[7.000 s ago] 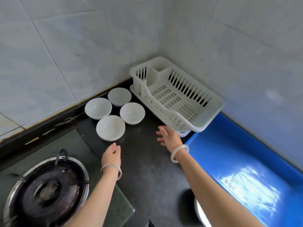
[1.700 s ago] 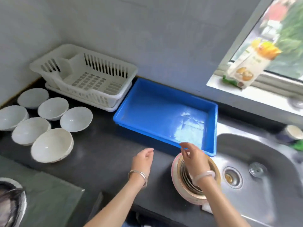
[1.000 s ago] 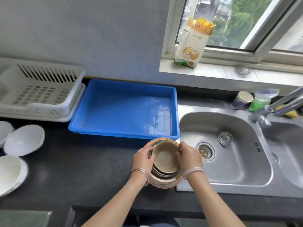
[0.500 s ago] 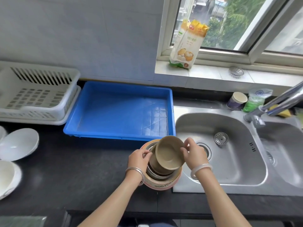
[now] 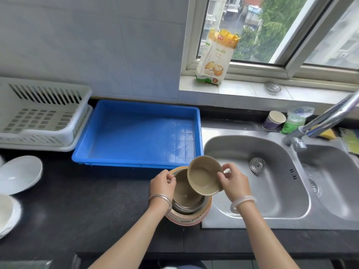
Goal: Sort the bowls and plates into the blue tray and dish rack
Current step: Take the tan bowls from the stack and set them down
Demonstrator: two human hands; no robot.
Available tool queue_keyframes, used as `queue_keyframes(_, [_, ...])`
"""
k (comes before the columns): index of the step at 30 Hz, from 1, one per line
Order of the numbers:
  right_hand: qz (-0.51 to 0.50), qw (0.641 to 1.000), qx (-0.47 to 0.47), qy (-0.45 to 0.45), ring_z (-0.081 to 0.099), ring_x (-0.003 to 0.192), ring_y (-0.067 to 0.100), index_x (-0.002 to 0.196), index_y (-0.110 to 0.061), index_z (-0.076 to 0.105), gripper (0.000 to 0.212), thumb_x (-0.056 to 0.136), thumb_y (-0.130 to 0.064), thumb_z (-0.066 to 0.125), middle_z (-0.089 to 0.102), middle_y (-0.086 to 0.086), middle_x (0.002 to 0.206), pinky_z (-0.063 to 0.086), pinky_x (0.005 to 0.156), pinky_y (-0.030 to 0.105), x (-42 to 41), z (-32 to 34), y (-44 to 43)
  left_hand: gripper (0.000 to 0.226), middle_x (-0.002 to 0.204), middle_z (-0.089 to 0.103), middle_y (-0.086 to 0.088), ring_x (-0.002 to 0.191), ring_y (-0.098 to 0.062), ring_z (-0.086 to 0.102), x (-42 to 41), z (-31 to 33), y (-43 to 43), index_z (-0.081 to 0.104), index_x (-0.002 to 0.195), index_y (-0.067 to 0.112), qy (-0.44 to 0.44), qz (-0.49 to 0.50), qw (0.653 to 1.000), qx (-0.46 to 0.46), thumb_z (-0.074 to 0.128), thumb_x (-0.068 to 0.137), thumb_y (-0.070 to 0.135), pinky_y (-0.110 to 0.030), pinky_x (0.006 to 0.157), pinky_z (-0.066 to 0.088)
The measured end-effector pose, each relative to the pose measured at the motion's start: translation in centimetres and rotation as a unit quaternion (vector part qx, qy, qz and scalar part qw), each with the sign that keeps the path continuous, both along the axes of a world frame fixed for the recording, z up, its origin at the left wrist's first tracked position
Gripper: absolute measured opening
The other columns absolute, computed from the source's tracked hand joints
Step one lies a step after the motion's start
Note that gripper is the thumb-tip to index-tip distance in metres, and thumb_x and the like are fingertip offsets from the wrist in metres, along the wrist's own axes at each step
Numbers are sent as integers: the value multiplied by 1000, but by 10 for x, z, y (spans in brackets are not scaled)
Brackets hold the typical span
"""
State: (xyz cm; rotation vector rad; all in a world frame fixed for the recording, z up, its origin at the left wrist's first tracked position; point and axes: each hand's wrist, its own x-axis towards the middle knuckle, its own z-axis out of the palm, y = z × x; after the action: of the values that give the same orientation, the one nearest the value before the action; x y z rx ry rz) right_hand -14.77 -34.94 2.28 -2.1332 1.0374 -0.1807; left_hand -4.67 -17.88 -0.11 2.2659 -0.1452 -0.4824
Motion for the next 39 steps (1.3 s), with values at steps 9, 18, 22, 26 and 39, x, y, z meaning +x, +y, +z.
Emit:
queue_keyframes(9, [-2, 997, 38, -62, 55, 44, 7, 83, -24, 55, 8, 83, -21, 63, 71, 1, 73, 46, 49, 26, 20, 19, 9, 15, 69, 59, 1, 70, -19, 57, 24, 16, 32, 58, 71, 9, 13, 78, 995, -56, 57, 85, 15, -25, 57, 47])
queue_keyframes(18, [100, 991, 75, -56, 57, 50, 15, 84, -24, 54, 9, 84, -20, 63, 68, 2, 74, 49, 51, 26, 84, 13, 74, 11, 75, 67, -7, 73, -26, 67, 43, 10, 129, 59, 74, 11, 56, 237, 965, -97, 59, 84, 14, -45, 76, 58])
queue_keyframes(22, [153, 981, 110, -35, 50, 30, 6, 83, -16, 54, 6, 85, -14, 59, 67, 6, 70, 43, 39, 17, 119, -2, 119, 11, 71, 66, -9, 67, -27, 66, 43, 0, 185, 59, 70, 10, 60, 331, 935, -111, 60, 82, 10, -45, 72, 59])
queue_keyframes(26, [191, 970, 151, 4, 56, 40, 13, 80, -17, 53, 8, 85, -13, 57, 63, 8, 80, 42, 35, 15, 153, -18, 170, 13, 74, 66, -11, 63, -25, 64, 39, -15, 240, 57, 70, 13, 71, 424, 894, -128, 58, 82, 7, -46, 74, 59])
queue_keyframes(39, [245, 936, 216, 133, 64, 64, 18, 97, -21, 51, 9, 91, -16, 54, 60, 6, 89, 46, 34, 18, 246, -58, 305, 24, 75, 65, -6, 76, -32, 68, 49, -52, 334, 62, 67, 25, 97, 537, 829, -123, 57, 82, 7, -47, 78, 57])
